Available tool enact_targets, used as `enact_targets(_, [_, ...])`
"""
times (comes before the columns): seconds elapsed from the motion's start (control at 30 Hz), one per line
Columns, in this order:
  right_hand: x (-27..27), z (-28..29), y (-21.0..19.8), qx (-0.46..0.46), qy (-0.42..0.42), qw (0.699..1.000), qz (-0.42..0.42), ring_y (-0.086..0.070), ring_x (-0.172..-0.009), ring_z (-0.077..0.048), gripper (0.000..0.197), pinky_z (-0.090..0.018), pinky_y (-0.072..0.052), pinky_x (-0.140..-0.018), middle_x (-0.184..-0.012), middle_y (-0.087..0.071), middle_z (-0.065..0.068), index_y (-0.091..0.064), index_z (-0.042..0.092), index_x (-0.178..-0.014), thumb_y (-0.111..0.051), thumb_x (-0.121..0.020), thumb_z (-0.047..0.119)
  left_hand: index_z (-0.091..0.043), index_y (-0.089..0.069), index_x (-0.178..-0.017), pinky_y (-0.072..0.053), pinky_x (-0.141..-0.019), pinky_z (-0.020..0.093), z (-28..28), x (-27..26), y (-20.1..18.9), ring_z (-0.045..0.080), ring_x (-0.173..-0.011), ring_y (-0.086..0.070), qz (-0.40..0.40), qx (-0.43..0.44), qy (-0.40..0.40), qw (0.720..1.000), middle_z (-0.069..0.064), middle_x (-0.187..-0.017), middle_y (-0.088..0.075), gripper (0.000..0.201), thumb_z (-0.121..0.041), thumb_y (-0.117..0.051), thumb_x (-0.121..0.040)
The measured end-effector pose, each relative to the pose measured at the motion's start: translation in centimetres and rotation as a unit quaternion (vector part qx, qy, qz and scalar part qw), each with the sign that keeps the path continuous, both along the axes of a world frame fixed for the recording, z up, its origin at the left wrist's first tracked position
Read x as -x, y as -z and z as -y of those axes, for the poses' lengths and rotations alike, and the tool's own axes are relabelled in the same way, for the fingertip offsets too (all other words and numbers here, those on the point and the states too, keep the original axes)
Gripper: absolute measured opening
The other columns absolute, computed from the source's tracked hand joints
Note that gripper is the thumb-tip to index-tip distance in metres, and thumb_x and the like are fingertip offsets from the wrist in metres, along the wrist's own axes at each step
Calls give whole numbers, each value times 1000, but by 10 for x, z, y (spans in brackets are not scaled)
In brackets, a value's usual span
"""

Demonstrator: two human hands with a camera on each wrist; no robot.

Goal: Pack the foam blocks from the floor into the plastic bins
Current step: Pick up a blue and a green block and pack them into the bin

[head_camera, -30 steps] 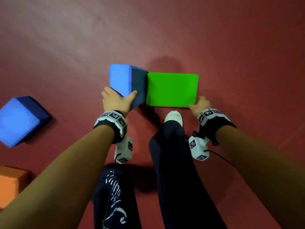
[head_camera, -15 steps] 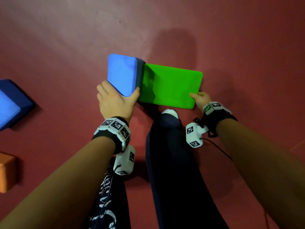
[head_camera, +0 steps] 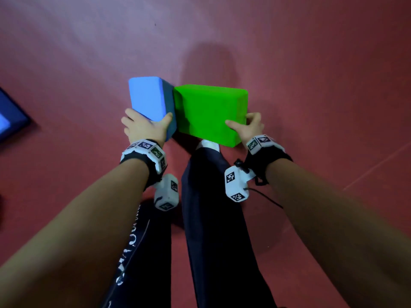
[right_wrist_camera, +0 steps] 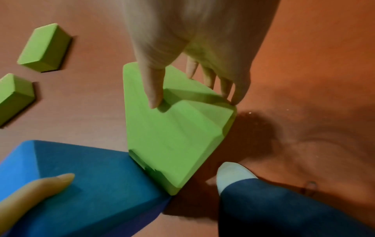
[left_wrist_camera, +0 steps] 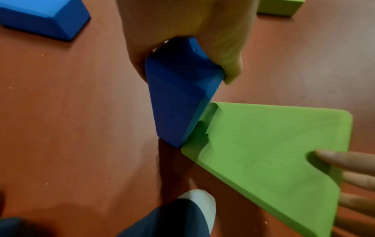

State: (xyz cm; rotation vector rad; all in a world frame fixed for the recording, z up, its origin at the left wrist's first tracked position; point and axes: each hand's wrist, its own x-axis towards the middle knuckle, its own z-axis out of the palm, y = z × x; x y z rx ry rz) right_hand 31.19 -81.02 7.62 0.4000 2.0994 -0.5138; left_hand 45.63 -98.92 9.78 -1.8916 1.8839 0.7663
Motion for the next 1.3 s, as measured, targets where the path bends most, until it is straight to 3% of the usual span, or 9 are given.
enact_targets(0.07, [-5, 20, -12, 23, -19, 1000, -8, -56, -95, -24, 61, -10, -40, -64, -101, -51, -6, -33, 13, -105, -82, -70, 23, 1, -35, -127, -39, -86, 44, 4, -7, -3, 39, -110, -49, 15, -14, -52, 998, 20, -125, -43, 90, -56, -73, -68])
enact_targets(0.1, [-8, 29, -17, 24, -45, 999, -7, -56, -94, -24, 63, -11, -40, -64, -101, -52, -6, -31, 12, -105, -82, -70, 24, 0, -34, -128, -39, -86, 44, 6, -10, -4, 40, -111, -49, 21, -22, -65, 997, 19, -126, -42, 91, -56, -72, -68])
enact_targets(0.2, [-25, 60, -36, -11, -150, 988, -31, -52, -114, -34, 91, -34, -43, -92, -126, -50, -15, -28, 11, -133, -83, -65, 36, 0, -33, -129, -39, -86, 44, 18, -30, -7, 41, -112, -49, 17, -42, -71, 996, 19, -127, -42, 89, -54, -72, -69])
enact_targets(0.27, [-45, 79, -51, -51, -241, 967, -57, -43, -122, -36, 99, -39, -37, -101, -135, -40, -16, -23, 13, -143, -79, -66, 41, 0, -34, -127, -40, -88, 45, 26, -51, -14, 42, -112, -48, 0, -55, -39, 998, 19, -127, -41, 87, -54, -72, -70])
enact_targets(0.4, [-82, 102, -75, -80, -310, 946, -59, -45, -120, -35, 83, -41, -40, -99, -129, -41, -13, -38, 8, -131, -72, -68, 51, 1, -37, -122, -41, -86, 47, 37, -108, -35, 42, -109, -50, -26, -54, -2, 998, 18, -125, -41, 85, -56, -73, -70])
enact_targets(0.77, [-301, 209, -143, -67, -370, 926, -37, -50, -121, -35, 86, -38, -41, -95, -131, -50, -20, -35, -2, -128, -77, -70, 46, -1, -37, -122, -44, -82, 45, 77, -376, -112, 40, -109, -51, -36, -63, -148, 986, 18, -125, -41, 84, -56, -72, -70])
enact_targets(0.83, [-351, 232, -159, -59, -425, 903, -35, -50, -121, -35, 87, -39, -41, -95, -131, -50, -21, -35, -2, -128, -77, -70, 47, -1, -36, -124, -44, -81, 45, 81, -433, -132, 40, -109, -51, -31, -59, -174, 983, 17, -126, -40, 85, -57, -72, -70])
enact_targets(1.03, [-528, 303, -219, -11, -622, 783, -8, -51, -118, -34, 86, -36, -43, -90, -129, -50, -20, -35, -1, -128, -74, -71, 50, -2, -34, -130, -43, -85, 47, 78, -614, -202, 40, -113, -49, 3, -30, -301, 953, 17, -130, -38, 91, -59, -72, -70])
enact_targets(1.3, [-717, 373, -260, 42, -785, 617, -3, -54, -115, -35, 74, -34, -43, -83, -125, -54, -19, -36, 0, -124, -72, -76, 44, -4, -34, -128, -43, -86, 47, 64, -762, -232, 41, -112, -50, -11, 13, -520, 854, 16, -128, -39, 89, -59, -71, -69])
